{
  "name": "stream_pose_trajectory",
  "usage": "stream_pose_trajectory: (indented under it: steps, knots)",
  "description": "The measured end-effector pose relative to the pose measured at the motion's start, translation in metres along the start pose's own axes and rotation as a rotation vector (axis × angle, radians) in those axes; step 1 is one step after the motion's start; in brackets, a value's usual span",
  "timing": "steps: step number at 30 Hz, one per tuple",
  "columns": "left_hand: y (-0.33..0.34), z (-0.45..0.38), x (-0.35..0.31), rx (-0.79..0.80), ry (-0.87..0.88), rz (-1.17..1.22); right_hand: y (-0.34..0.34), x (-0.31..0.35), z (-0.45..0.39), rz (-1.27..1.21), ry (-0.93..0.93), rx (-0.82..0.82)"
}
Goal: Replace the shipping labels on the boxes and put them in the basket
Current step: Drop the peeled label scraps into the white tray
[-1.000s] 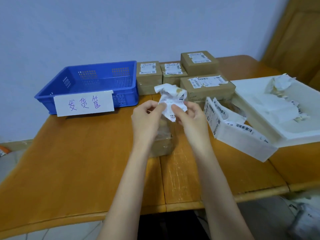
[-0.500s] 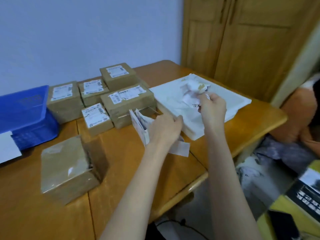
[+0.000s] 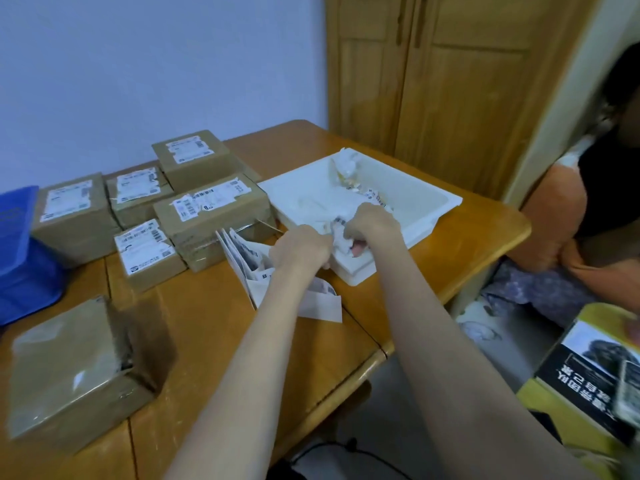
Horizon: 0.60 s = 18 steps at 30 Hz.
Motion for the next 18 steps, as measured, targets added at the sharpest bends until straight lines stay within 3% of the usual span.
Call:
stream_pose_trajectory:
  steps: [9,18]
  knots:
    - [0.004,-0.008,0.007,0.056,-0.026,0.181,0.011,0.004,-0.011,0.456,0.029,0.023]
    - [0.003,0.002,0.003,-0.028,-0.016,0.063,0.013,-0.001,-0.013,0.494,0.047,0.014]
Point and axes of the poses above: each hand's wrist, its own z-axis away from the middle knuckle, its own y-axis out of the palm, x = y × z, the point moved 1 cm from there along -z, towards the middle knuckle, and after that the axes turned 3 degrees about -y, right-handed, at the moved point
